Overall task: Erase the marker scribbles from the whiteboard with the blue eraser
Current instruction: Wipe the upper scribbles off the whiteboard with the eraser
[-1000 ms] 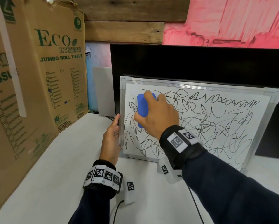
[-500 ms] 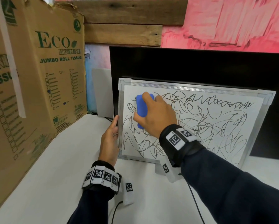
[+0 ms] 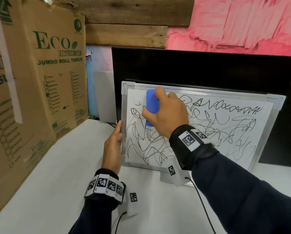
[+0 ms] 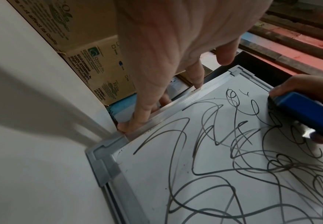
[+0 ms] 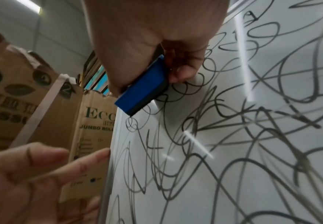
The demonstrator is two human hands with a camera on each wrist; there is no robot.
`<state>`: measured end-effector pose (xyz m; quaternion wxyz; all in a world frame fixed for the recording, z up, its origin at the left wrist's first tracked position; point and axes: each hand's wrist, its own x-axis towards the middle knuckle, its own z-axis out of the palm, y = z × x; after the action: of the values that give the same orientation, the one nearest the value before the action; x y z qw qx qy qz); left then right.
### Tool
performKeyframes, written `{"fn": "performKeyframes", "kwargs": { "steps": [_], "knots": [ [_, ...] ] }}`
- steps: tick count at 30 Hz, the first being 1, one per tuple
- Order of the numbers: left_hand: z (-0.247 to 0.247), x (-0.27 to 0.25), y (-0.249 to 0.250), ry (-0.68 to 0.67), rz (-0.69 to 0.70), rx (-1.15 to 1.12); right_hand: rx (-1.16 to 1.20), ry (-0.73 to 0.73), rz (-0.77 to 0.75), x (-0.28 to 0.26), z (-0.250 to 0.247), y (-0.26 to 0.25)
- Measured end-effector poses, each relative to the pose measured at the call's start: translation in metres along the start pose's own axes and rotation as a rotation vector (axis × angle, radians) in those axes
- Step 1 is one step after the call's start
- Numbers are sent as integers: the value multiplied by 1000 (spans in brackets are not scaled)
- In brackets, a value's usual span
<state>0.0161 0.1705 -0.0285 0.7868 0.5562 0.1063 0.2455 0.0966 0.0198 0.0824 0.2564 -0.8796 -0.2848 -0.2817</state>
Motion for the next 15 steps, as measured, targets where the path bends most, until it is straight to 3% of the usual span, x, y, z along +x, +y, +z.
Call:
{"fn": "performKeyframes", "kwargs": {
  "steps": [4, 8, 11, 15],
  "knots": [
    [0, 1, -2, -3, 11, 5, -51, -61, -8, -11, 1, 7],
    [1, 4, -3, 9, 14, -4, 14, 14, 47, -14, -7, 19],
    [-1, 2, -4, 1, -3, -33, -29, -43, 24, -23, -6, 24],
    [-3, 5, -8, 10, 3, -25, 39, 53, 73, -21, -17, 35]
  ]
}}
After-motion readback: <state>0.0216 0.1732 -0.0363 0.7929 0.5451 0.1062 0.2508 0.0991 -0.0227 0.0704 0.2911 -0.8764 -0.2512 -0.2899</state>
